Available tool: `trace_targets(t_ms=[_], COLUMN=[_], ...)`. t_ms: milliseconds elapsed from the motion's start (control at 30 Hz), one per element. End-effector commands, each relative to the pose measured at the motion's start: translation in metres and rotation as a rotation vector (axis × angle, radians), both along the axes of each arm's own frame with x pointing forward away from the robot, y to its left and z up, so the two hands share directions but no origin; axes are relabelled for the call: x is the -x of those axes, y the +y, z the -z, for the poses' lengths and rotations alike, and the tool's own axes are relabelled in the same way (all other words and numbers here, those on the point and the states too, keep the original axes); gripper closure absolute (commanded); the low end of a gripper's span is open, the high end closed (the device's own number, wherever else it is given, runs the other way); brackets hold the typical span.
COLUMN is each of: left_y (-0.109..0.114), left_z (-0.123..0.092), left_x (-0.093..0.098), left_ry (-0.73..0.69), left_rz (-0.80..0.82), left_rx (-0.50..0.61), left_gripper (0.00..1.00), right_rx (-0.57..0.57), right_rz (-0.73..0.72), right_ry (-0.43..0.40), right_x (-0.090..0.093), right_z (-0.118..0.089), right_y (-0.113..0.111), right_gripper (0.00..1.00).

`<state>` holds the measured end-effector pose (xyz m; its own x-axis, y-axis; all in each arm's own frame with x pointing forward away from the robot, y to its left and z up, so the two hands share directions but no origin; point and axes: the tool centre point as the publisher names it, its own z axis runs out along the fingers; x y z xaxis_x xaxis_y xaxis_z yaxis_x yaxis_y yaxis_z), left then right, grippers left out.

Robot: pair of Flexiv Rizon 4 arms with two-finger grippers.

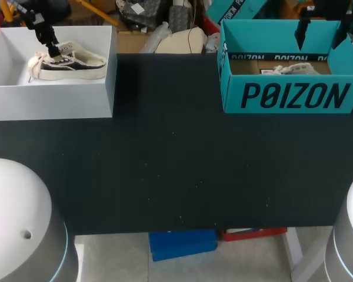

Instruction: Take the shoe out of the shoebox, open the shoe tongue, remove and reinsert the insole, then place the shoe into the shoebox

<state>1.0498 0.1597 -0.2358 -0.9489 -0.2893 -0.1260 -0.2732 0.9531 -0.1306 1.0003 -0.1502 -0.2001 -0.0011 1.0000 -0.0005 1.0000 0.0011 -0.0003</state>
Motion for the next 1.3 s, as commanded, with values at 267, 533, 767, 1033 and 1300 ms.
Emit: trace_targets(t_ms=[267, 533, 767, 1033, 1300], left_y=[0.009, 0.029, 0.033, 0.023, 0.013], left_z=[0.033, 0.062, 0.095, 0.126, 0.16], left_x=[-0.065, -0.09, -0.109, -0.124, -0.122], left_ry=[0.255, 0.288, 0.304, 0.301, 0.334], left_rz=[0.44, 0.396, 0.372, 0.32, 0.304], left_rx=[-0.193, -0.232, -0.224, -0.2, -0.2], left_gripper=[0.42, 0.43, 0.48, 0.53, 0.57], right_rx=[0.0, 0.0, 0.0, 0.0, 0.0], right_rz=[0.001, 0.001, 0.001, 0.001, 0.001], right_ry=[0.0, 0.0, 0.0, 0.0, 0.0], right_x=[0.0, 0.0, 0.0, 0.0, 0.0], right_z=[0.0, 0.0, 0.0, 0.0, 0.0], right_y=[0.0, 0.0, 0.0, 0.0, 0.0], right_gripper=[0.0, 0.0, 0.0, 0.0, 0.0])
